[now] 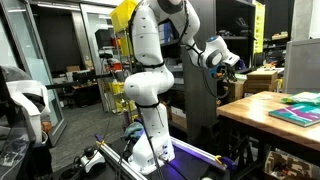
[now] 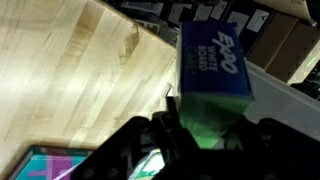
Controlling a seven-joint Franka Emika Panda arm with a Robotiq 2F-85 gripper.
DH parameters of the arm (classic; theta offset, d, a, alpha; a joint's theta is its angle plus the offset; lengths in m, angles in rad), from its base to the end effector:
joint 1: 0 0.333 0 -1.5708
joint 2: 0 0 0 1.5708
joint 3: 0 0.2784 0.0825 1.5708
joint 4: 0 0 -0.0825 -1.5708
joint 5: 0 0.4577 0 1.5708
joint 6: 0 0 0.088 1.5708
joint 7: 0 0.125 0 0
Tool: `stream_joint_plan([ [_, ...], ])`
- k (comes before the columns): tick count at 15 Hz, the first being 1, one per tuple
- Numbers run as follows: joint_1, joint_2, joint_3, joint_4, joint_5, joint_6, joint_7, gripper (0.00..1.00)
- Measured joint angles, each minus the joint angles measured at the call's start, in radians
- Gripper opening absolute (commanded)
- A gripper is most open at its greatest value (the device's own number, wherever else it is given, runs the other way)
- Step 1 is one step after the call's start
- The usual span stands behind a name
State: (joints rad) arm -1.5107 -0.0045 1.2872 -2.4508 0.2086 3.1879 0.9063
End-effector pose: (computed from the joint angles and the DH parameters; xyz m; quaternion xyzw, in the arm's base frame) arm 0.5665 -0.1489 0.2773 -0.7311 0.5793 -0.3280 0.1495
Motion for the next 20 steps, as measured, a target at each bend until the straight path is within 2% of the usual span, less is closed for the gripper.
stream_joint_plan([
  [1,0.0,0.007,0.0,-0.009,-0.012,0.0,0.006,0.12],
  [2,0.043,0.013,-0.046,-0.016,0.0,-0.002,-0.005,0.12],
  [3,0.12,0.016,-0.127,-0.023,0.02,-0.003,-0.024,0.12],
  [5,0.188,0.03,-0.215,-0.034,0.012,-0.003,-0.034,0.12],
  [6,0.263,0.037,-0.298,-0.038,0.029,-0.004,-0.057,0.12],
  [8,0.334,0.059,-0.393,-0.043,0.003,-0.006,-0.061,0.12],
  [9,0.411,0.071,-0.478,-0.041,0.02,-0.008,-0.085,0.12],
  [12,0.515,0.122,-0.617,-0.029,-0.109,-0.007,-0.03,0.12],
  [14,0.609,0.164,-0.731,-0.004,-0.19,-0.007,0.012,0.12],
  [17,0.812,0.253,-0.937,0.078,-0.279,-0.002,0.073,0.12],
  [20,1.034,0.368,-1.122,0.201,-0.302,0.003,0.125,0.12],
])
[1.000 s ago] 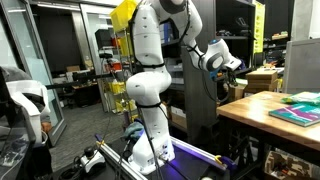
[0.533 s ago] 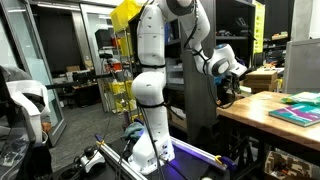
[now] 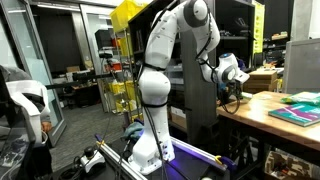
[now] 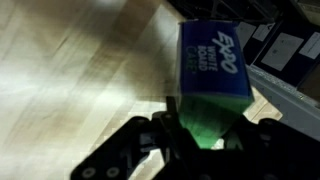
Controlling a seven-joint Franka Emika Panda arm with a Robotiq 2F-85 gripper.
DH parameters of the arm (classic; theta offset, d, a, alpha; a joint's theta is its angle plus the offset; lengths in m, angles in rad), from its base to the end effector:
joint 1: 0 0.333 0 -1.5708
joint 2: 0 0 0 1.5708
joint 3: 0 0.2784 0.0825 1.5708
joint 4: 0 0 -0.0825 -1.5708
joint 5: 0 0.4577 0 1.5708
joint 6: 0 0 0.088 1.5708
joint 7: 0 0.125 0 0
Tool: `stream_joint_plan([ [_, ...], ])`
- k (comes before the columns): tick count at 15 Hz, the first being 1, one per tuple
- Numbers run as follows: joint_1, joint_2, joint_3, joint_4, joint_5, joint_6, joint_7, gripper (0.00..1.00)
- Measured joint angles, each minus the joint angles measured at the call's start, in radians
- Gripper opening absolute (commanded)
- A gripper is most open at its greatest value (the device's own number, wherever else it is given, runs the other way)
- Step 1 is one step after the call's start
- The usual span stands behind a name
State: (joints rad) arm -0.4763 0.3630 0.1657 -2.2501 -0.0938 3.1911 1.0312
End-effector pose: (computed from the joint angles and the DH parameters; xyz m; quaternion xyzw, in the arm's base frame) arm 0.5948 -0.1777 0.1571 -0.7694 0.5698 -0.2643 0.1159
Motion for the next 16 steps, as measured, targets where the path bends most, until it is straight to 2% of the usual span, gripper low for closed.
stream_joint_plan([
  [4,0.228,0.129,-0.183,0.158,0.001,0.007,0.053,0.12],
  [7,0.36,0.19,-0.319,0.238,0.003,0.001,0.089,0.12],
  [13,0.535,0.265,-0.538,0.309,0.007,-0.026,0.163,0.12],
  [16,0.584,0.284,-0.601,0.317,0.008,-0.031,0.198,0.12],
])
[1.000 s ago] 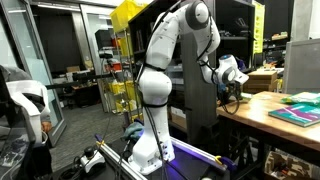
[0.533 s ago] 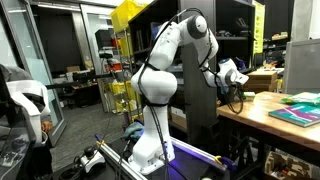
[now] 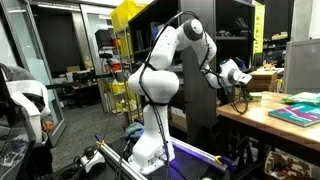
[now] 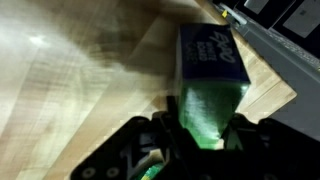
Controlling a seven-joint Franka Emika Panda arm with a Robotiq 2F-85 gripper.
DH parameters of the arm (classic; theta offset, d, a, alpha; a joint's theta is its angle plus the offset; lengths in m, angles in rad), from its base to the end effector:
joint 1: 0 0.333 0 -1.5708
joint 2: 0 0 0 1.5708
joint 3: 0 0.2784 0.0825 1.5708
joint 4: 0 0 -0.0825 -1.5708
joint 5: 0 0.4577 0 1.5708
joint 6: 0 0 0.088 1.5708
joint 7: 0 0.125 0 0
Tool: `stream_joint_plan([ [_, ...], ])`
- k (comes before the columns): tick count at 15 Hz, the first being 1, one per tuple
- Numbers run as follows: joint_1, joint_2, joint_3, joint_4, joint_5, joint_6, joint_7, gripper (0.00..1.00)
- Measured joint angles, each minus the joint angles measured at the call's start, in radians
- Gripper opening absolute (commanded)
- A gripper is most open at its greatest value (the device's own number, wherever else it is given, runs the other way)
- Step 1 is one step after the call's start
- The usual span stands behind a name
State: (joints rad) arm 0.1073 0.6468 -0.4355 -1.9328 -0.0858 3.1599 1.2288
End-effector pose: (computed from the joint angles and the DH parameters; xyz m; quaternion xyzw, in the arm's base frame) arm 0.6672 -0.2126 0.1423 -0.7498 0.5742 -0.3280 0.0230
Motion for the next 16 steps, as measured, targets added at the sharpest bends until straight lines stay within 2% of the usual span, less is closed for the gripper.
stream_joint_plan([
  [5,0.034,0.004,-0.017,0.003,0.001,0.0,0.025,0.12],
  [6,0.038,0.004,-0.019,0.003,0.003,0.0,0.031,0.62],
  [8,0.043,0.004,-0.023,0.003,0.004,0.0,0.041,0.67],
  [10,0.044,0.004,-0.026,0.003,0.007,0.0,0.048,0.79],
  [11,0.044,0.004,-0.027,0.003,0.008,0.0,0.051,0.62],
  [14,0.044,0.004,-0.027,0.006,0.009,0.0,0.058,0.79],
  [16,0.044,0.004,-0.027,0.007,0.009,0.0,0.058,0.79],
])
